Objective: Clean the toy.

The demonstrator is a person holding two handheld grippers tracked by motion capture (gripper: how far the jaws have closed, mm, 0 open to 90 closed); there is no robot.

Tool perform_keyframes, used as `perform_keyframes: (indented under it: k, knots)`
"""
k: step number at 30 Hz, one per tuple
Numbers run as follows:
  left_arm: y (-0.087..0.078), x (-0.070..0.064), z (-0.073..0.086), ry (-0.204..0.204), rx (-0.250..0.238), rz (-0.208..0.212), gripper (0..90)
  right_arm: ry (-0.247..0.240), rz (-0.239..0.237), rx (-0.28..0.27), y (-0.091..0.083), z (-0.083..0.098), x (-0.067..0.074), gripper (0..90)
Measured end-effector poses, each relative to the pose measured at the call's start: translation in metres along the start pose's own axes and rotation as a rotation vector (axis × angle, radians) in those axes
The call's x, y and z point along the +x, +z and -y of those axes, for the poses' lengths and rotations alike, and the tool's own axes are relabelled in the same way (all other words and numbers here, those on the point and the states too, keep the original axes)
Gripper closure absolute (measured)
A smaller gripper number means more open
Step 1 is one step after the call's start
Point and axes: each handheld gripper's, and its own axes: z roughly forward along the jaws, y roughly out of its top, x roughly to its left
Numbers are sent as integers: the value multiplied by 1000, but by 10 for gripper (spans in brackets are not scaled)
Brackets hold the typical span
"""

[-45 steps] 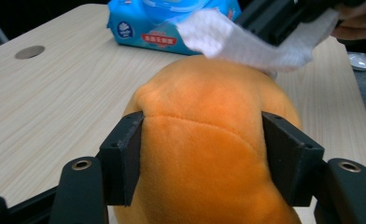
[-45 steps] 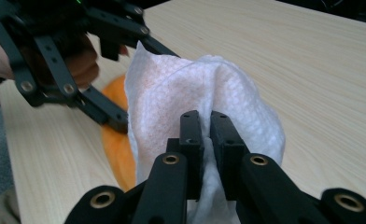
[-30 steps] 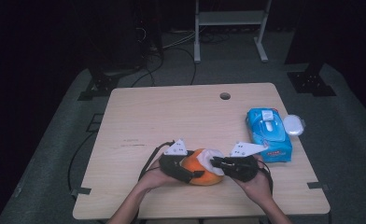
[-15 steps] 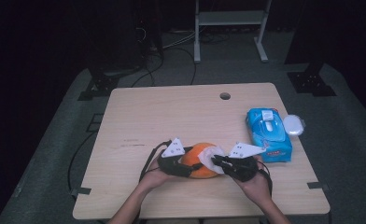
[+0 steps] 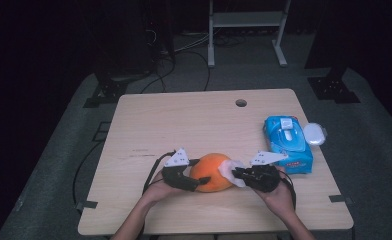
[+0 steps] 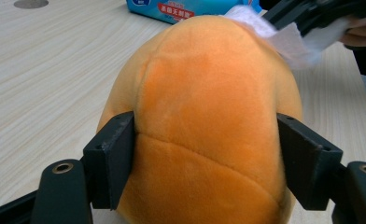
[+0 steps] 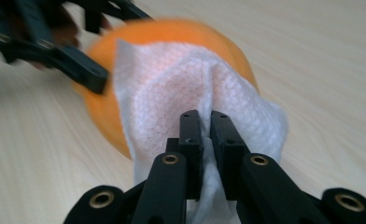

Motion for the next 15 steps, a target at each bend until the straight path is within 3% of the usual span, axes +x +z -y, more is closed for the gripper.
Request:
perform_keyframes:
  k: [2, 5, 7, 9, 13, 15]
  knots:
    - [0, 0, 0, 2, 3, 3, 258, 24, 23, 11, -1, 3, -6, 834]
    - [1, -1, 1, 4, 0, 5, 256, 33, -4, -69, -10, -5, -2, 835]
    - [1, -1, 1, 3, 3, 3, 255, 12, -18, -93, -11, -12, 5, 834]
    - [1, -1, 0, 7, 5, 2, 252, -7, -23, -66, -6, -10, 6, 832]
    - [2, -5, -1, 27, 12, -3, 244, 18, -5, 14, 0, 0, -5, 833]
    - [3, -8, -2, 56, 20, -1, 243, 27, -8, -9, -5, -1, -6, 832]
